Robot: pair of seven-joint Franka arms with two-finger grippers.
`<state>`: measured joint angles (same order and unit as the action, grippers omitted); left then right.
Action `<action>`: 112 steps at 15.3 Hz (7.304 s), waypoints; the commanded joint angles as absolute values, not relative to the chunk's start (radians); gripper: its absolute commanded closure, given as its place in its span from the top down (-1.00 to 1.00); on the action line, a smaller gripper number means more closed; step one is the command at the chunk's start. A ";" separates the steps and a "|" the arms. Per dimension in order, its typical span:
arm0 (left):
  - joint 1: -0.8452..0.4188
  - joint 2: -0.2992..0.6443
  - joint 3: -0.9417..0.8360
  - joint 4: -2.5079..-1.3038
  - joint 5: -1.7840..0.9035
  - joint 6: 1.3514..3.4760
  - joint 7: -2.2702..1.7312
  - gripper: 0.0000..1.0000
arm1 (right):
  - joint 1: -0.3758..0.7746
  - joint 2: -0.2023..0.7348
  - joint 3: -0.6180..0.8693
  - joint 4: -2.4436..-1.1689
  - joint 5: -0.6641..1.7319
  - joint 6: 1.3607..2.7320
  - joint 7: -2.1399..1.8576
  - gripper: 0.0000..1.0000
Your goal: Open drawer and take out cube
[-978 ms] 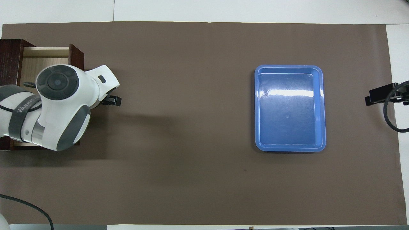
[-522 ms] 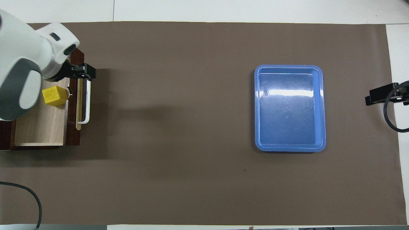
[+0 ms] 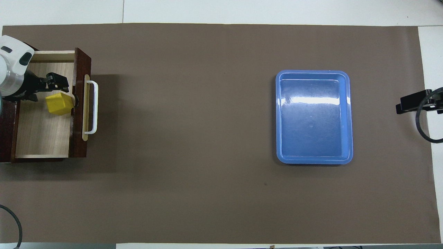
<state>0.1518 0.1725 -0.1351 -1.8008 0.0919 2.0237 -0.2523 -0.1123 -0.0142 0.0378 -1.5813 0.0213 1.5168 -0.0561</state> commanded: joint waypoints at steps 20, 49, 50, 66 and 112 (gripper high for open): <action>-0.032 0.172 -0.144 -1.506 0.011 1.744 -0.853 -1.00 | -0.051 0.040 0.048 -1.637 0.340 1.589 0.624 1.00; -0.575 0.157 -0.149 -1.831 -0.144 2.276 -2.296 -1.00 | 0.320 0.150 0.048 -1.965 0.853 2.071 1.210 1.00; -0.583 0.153 -0.147 -1.844 -0.144 2.281 -2.292 -1.00 | 0.331 0.152 0.048 -1.965 0.851 2.086 1.215 1.00; -0.583 0.147 -0.149 -1.862 -0.143 2.290 -2.273 -1.00 | 0.351 0.158 0.046 -1.971 0.881 2.152 1.229 1.00; 0.264 0.166 -0.140 -1.832 0.199 2.181 -1.436 1.00 | -0.117 0.411 0.040 -1.727 0.882 1.979 1.039 -1.00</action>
